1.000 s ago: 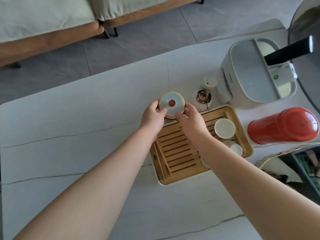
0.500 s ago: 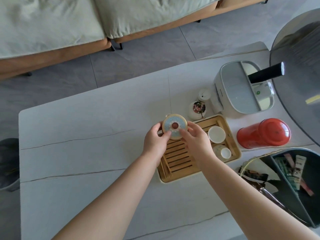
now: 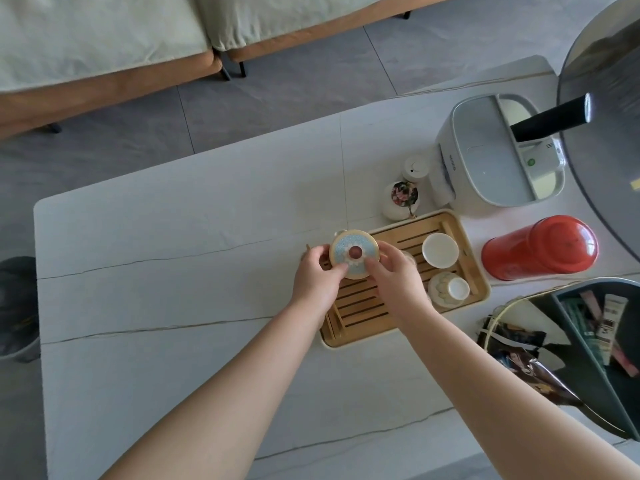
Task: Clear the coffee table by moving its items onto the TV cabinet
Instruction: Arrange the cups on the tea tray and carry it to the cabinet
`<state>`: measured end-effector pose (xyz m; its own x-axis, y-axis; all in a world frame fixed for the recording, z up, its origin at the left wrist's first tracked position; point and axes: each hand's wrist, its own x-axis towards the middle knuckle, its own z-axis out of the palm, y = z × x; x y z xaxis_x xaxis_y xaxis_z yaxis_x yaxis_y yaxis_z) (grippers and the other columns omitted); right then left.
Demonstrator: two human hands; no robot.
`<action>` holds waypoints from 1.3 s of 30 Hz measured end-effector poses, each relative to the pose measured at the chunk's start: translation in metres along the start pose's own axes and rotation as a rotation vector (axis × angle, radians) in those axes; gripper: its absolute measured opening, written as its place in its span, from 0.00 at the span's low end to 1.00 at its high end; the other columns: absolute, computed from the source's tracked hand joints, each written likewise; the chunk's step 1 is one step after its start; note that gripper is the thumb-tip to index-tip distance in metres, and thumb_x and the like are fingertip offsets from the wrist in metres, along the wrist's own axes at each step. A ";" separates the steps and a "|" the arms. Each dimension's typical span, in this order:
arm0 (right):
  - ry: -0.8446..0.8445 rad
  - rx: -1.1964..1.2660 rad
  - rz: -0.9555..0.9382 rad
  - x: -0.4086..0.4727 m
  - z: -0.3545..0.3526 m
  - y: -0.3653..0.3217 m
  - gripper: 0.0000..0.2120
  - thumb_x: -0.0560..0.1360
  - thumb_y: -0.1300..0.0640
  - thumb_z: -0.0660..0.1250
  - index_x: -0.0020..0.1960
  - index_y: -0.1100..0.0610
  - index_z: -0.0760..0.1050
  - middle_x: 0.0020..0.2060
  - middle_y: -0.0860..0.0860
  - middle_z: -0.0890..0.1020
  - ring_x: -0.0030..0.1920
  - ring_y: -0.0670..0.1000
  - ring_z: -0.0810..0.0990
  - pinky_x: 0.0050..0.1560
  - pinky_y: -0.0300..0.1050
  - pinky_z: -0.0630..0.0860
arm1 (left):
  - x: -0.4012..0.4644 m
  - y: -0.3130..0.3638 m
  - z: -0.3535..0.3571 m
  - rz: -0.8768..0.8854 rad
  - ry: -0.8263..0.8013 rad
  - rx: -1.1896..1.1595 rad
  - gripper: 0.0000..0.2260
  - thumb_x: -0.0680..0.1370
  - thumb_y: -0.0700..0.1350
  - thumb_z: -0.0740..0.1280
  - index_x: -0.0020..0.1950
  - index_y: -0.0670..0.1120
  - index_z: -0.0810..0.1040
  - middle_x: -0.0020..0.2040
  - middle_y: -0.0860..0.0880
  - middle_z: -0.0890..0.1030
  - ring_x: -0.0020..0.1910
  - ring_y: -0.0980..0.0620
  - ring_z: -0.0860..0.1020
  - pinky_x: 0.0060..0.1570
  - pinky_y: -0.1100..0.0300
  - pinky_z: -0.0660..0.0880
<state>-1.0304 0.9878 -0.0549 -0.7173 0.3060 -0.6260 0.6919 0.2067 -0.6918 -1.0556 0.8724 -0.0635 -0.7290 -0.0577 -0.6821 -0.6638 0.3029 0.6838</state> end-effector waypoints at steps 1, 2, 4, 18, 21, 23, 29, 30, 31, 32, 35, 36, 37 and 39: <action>-0.006 -0.007 -0.003 0.001 0.000 0.000 0.19 0.78 0.53 0.61 0.69 0.51 0.67 0.60 0.51 0.79 0.59 0.53 0.77 0.60 0.56 0.75 | 0.001 0.001 -0.001 -0.011 -0.006 0.009 0.21 0.74 0.45 0.69 0.65 0.48 0.71 0.60 0.47 0.76 0.58 0.48 0.76 0.60 0.50 0.75; -0.012 -0.016 -0.006 0.002 0.001 0.000 0.20 0.78 0.52 0.61 0.69 0.51 0.66 0.60 0.51 0.78 0.59 0.52 0.77 0.60 0.54 0.76 | 0.002 0.002 -0.002 -0.021 -0.013 0.015 0.20 0.73 0.45 0.69 0.64 0.49 0.71 0.59 0.48 0.76 0.56 0.49 0.76 0.58 0.53 0.76; -0.001 -0.040 -0.017 0.006 -0.001 0.000 0.21 0.77 0.51 0.61 0.70 0.51 0.66 0.61 0.51 0.77 0.59 0.52 0.77 0.58 0.48 0.75 | 0.006 0.006 -0.005 -0.033 -0.016 0.033 0.20 0.73 0.45 0.69 0.64 0.49 0.72 0.57 0.50 0.77 0.52 0.52 0.75 0.52 0.58 0.72; 0.192 -0.183 -0.042 0.092 -0.058 -0.012 0.30 0.74 0.55 0.67 0.73 0.56 0.60 0.67 0.53 0.72 0.66 0.54 0.71 0.53 0.41 0.65 | 0.091 0.090 0.051 0.298 -0.265 0.442 0.22 0.79 0.38 0.55 0.74 0.47 0.62 0.74 0.47 0.65 0.71 0.48 0.66 0.67 0.59 0.63; 0.150 -0.232 -0.040 0.105 -0.057 -0.011 0.32 0.72 0.56 0.69 0.71 0.57 0.60 0.65 0.55 0.73 0.63 0.55 0.72 0.51 0.42 0.68 | 0.104 0.089 0.064 0.240 -0.329 0.494 0.24 0.79 0.36 0.54 0.75 0.47 0.60 0.75 0.46 0.63 0.71 0.46 0.66 0.70 0.52 0.65; 0.135 -0.262 -0.034 0.112 -0.057 -0.010 0.32 0.71 0.56 0.69 0.71 0.58 0.60 0.64 0.56 0.73 0.64 0.56 0.72 0.53 0.44 0.69 | 0.109 0.088 0.069 0.212 -0.352 0.520 0.25 0.78 0.35 0.54 0.75 0.48 0.59 0.76 0.46 0.61 0.73 0.45 0.63 0.71 0.48 0.63; 0.128 -0.287 -0.005 0.118 -0.056 -0.009 0.28 0.70 0.58 0.68 0.68 0.56 0.64 0.60 0.55 0.77 0.61 0.57 0.74 0.54 0.48 0.74 | 0.114 0.084 0.074 0.157 -0.395 0.455 0.26 0.77 0.31 0.53 0.74 0.46 0.62 0.74 0.46 0.65 0.72 0.45 0.65 0.71 0.48 0.64; 0.130 -0.273 -0.011 0.118 -0.056 -0.010 0.28 0.70 0.59 0.68 0.68 0.56 0.65 0.59 0.55 0.78 0.60 0.56 0.75 0.52 0.47 0.73 | 0.114 0.083 0.075 0.151 -0.401 0.441 0.26 0.77 0.31 0.53 0.74 0.46 0.63 0.74 0.46 0.65 0.71 0.45 0.66 0.71 0.48 0.64; 0.136 -0.255 -0.018 0.117 -0.055 -0.011 0.27 0.69 0.59 0.68 0.67 0.56 0.66 0.59 0.55 0.78 0.59 0.56 0.76 0.51 0.45 0.72 | 0.114 0.082 0.075 0.147 -0.402 0.430 0.26 0.77 0.30 0.54 0.74 0.46 0.63 0.74 0.46 0.66 0.71 0.45 0.66 0.71 0.48 0.64; 0.145 -0.236 -0.029 0.116 -0.055 -0.012 0.27 0.69 0.60 0.69 0.67 0.56 0.66 0.58 0.54 0.78 0.58 0.55 0.76 0.49 0.44 0.72 | 0.113 0.081 0.074 0.146 -0.399 0.416 0.26 0.76 0.30 0.54 0.74 0.45 0.64 0.73 0.45 0.66 0.70 0.44 0.67 0.71 0.48 0.65; 0.172 -0.184 -0.075 0.110 -0.054 -0.015 0.28 0.70 0.63 0.67 0.68 0.54 0.66 0.58 0.53 0.78 0.53 0.52 0.76 0.47 0.43 0.71 | 0.109 0.081 0.068 0.147 -0.382 0.350 0.29 0.74 0.28 0.54 0.73 0.46 0.64 0.72 0.45 0.68 0.69 0.43 0.68 0.69 0.46 0.66; 0.176 -0.173 -0.090 0.107 -0.054 -0.016 0.29 0.70 0.64 0.67 0.70 0.53 0.65 0.59 0.52 0.78 0.52 0.51 0.76 0.46 0.43 0.72 | 0.107 0.082 0.065 0.148 -0.373 0.326 0.29 0.74 0.28 0.54 0.73 0.46 0.64 0.72 0.45 0.68 0.69 0.43 0.68 0.69 0.46 0.66; 0.179 -0.158 -0.103 0.103 -0.054 -0.018 0.31 0.70 0.64 0.67 0.71 0.52 0.64 0.60 0.52 0.78 0.52 0.51 0.77 0.45 0.43 0.73 | 0.104 0.084 0.061 0.151 -0.364 0.297 0.29 0.74 0.28 0.55 0.73 0.46 0.64 0.72 0.45 0.67 0.69 0.44 0.68 0.69 0.47 0.67; 0.186 -0.098 -0.122 0.094 -0.056 -0.024 0.31 0.71 0.64 0.68 0.71 0.50 0.64 0.61 0.51 0.77 0.53 0.51 0.79 0.46 0.45 0.75 | 0.094 0.089 0.052 0.170 -0.358 0.210 0.26 0.77 0.31 0.56 0.73 0.46 0.64 0.72 0.46 0.68 0.67 0.46 0.71 0.67 0.50 0.70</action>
<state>-1.1093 1.0631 -0.0771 -0.7750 0.4373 -0.4562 0.6119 0.3388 -0.7147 -1.1741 0.9432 -0.0802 -0.6965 0.3313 -0.6365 -0.4641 0.4684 0.7518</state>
